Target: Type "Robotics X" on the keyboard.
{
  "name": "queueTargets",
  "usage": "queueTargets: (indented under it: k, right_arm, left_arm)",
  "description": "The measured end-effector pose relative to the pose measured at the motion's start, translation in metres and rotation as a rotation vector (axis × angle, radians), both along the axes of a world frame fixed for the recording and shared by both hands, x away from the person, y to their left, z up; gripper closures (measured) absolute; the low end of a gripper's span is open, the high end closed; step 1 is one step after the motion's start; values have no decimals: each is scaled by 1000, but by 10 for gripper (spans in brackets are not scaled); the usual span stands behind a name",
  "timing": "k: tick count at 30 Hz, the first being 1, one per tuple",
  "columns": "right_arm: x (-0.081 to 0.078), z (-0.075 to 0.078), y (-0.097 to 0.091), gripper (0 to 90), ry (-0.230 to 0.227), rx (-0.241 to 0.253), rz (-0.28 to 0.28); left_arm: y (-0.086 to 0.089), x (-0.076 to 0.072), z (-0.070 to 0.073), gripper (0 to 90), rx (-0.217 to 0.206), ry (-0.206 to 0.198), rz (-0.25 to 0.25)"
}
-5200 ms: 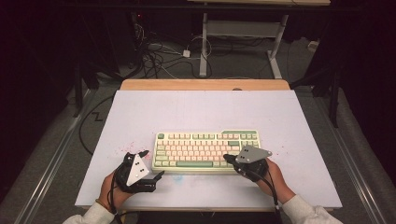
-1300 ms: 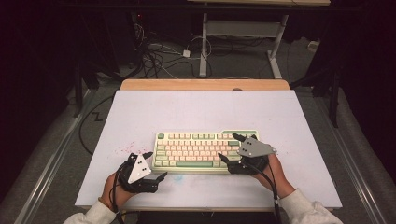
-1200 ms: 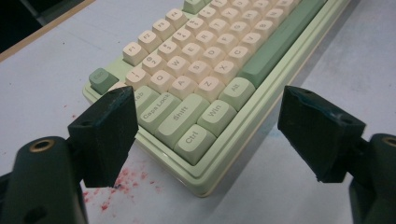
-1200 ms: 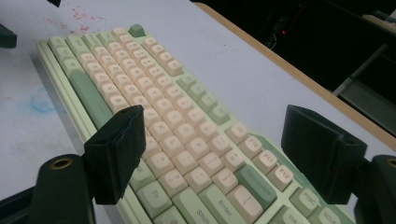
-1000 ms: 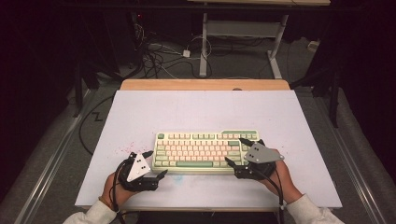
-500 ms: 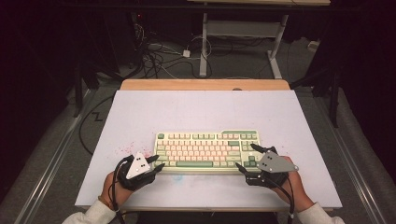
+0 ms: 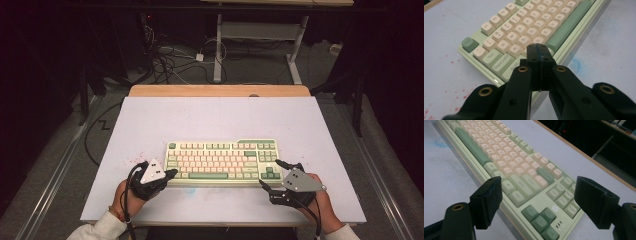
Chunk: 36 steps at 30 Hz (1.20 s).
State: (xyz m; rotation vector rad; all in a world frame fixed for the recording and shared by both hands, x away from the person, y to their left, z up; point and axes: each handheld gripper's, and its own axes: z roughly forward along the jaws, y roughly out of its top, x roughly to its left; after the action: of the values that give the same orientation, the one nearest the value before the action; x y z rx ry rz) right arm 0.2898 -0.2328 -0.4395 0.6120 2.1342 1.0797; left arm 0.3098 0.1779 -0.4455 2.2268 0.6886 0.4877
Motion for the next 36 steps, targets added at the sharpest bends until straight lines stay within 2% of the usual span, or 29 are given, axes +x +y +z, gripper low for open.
queueTargets:
  k: [6,12,21,27,36]
  right_arm:
    - [-4,-3,-4,234,6,-6,-6]
    - [-6,-6,-6,234,7,-19,-12]
    - [-6,-6,-6,235,6,-21,-10]
    - [-6,-5,-7,235,5,-17,-11]
    - [-6,-5,-7,235,2,-24,-4]
  left_arm:
    - [-16,9,6,877,24,6,-24]
    - [-29,18,4,877,47,27,-47]
    - [-47,29,3,877,78,34,-57]
    - [-55,35,-1,877,102,44,-72]
    - [-60,40,-5,876,115,52,-80]
